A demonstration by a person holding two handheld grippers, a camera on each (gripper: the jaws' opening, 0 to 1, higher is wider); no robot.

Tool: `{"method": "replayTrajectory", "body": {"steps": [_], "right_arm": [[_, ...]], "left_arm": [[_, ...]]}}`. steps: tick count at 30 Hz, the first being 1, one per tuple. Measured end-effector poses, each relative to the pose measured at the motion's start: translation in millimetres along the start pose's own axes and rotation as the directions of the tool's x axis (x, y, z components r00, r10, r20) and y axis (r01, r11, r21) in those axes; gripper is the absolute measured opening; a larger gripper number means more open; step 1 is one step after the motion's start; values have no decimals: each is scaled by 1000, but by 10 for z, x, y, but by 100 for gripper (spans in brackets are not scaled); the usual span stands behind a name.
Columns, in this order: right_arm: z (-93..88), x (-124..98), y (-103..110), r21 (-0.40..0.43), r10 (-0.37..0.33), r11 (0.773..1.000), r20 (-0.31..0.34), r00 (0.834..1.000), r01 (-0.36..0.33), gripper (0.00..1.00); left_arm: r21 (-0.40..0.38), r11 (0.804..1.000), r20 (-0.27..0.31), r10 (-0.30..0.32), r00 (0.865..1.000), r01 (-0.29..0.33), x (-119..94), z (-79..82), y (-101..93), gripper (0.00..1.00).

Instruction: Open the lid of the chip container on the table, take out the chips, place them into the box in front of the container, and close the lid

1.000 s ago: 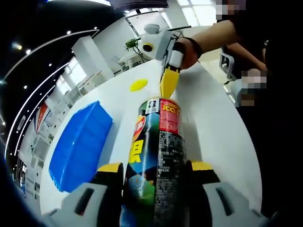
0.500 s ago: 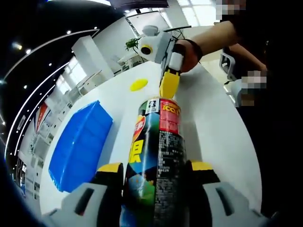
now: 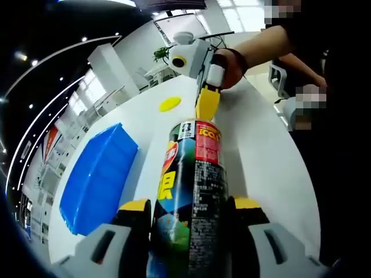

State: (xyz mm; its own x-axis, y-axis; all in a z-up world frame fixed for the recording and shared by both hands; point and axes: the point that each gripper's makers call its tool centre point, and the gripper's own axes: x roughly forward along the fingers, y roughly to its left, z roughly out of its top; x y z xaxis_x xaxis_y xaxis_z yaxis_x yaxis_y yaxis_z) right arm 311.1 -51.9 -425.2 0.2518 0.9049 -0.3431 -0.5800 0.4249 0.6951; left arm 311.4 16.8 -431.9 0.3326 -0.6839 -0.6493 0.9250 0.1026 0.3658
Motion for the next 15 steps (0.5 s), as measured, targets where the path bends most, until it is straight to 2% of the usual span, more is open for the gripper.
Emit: {"method": "replayTrajectory", "body": {"steps": [15], "right_arm": [[0,52,8,-3,9,1000,-10,1000,-9,1]], "left_arm": [[-4,1000,-2,3,1000,-3,2,-4,2,55]]}}
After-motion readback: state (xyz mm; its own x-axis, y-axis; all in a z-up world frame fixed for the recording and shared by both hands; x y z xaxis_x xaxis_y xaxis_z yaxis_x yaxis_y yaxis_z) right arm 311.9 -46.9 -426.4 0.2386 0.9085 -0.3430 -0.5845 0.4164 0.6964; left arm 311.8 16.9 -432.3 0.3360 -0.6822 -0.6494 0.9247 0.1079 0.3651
